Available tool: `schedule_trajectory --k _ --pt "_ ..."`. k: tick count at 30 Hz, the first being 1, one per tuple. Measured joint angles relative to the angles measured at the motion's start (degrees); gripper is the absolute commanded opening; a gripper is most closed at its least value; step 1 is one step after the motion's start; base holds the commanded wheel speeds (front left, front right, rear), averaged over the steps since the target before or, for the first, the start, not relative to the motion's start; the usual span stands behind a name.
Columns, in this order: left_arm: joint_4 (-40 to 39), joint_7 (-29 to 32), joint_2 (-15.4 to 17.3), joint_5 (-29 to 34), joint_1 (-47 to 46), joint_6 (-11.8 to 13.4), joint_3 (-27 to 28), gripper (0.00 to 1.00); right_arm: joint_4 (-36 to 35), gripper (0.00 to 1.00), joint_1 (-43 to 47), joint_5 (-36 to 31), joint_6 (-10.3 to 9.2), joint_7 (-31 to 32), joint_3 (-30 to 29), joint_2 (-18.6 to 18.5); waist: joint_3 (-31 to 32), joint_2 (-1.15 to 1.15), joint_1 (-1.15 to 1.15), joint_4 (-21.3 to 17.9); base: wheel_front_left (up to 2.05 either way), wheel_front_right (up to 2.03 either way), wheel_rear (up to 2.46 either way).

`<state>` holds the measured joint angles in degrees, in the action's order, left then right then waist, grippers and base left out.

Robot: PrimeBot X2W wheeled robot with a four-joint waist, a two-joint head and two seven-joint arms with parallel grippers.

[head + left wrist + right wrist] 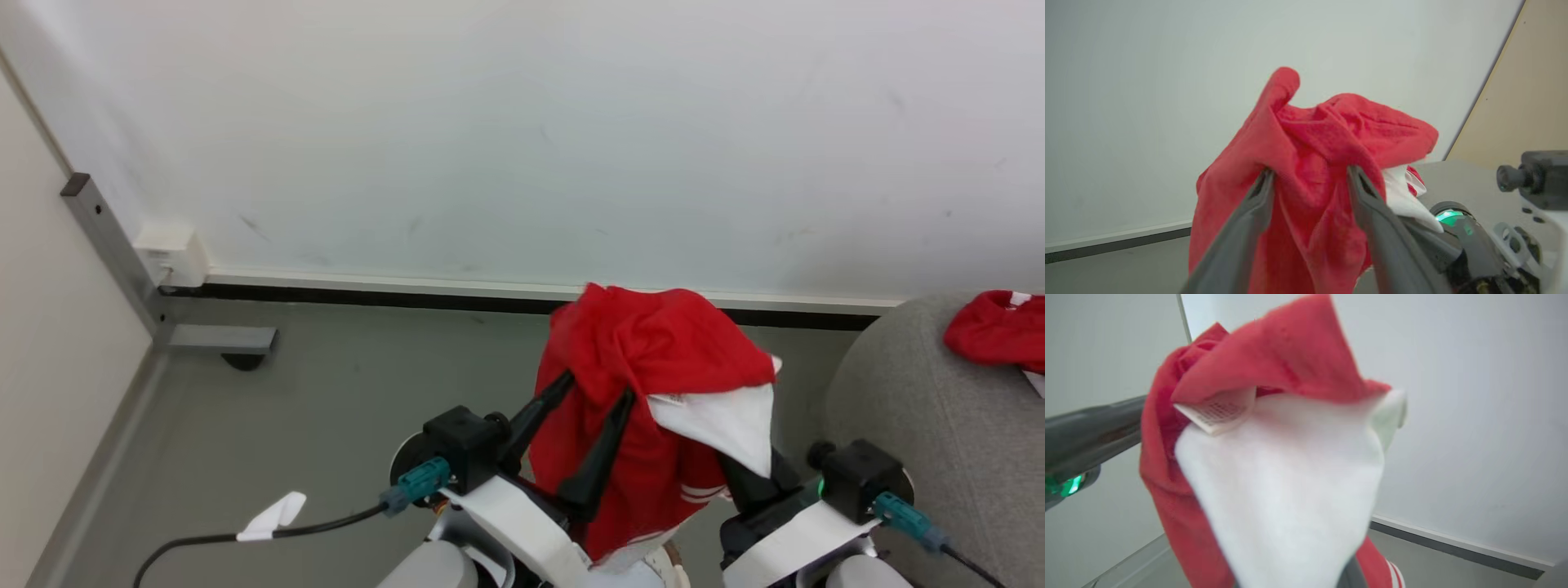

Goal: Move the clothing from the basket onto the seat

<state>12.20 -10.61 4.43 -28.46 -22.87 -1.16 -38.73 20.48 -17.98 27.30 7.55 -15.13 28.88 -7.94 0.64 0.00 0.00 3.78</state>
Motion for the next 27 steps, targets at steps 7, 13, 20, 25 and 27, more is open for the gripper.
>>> schedule_trajectory --k 7,13,20,25,27 --pt "-0.2 -0.7 0.7 0.0 0.7 -0.4 -0.6 1.00 -3.2 0.00 0.4 -1.0 0.00 0.0 -5.3 -1.3 -0.2 0.00 0.00 -5.2 0.00 0.00 0.00" --pt "-0.8 -1.6 1.5 0.2 0.8 -0.5 -0.8 1.00 -6.0 0.00 -0.3 -2.0 0.00 0.0 -9.0 -2.4 -0.5 0.00 0.00 -11.6 0.00 0.00 0.00" --pt "-0.7 -2.4 2.0 2.6 0.3 -0.7 -2.1 1.00 -10.6 0.00 -0.2 -3.4 0.00 0.0 -13.6 -4.2 -1.6 0.00 0.00 -20.3 0.00 0.00 0.00" --pt "0.5 -3.1 2.7 4.2 -0.7 -1.1 -2.8 1.00 -13.5 0.00 0.7 -3.8 0.00 0.0 -17.1 -4.7 -3.4 0.00 0.00 -25.7 0.00 0.00 0.00" --pt "1.3 -3.2 3.1 4.7 -0.9 -1.1 -2.9 1.00 -14.3 0.00 0.8 -4.0 0.00 0.0 -17.7 -4.6 -4.5 0.00 0.00 -27.4 0.00 0.00 0.00"
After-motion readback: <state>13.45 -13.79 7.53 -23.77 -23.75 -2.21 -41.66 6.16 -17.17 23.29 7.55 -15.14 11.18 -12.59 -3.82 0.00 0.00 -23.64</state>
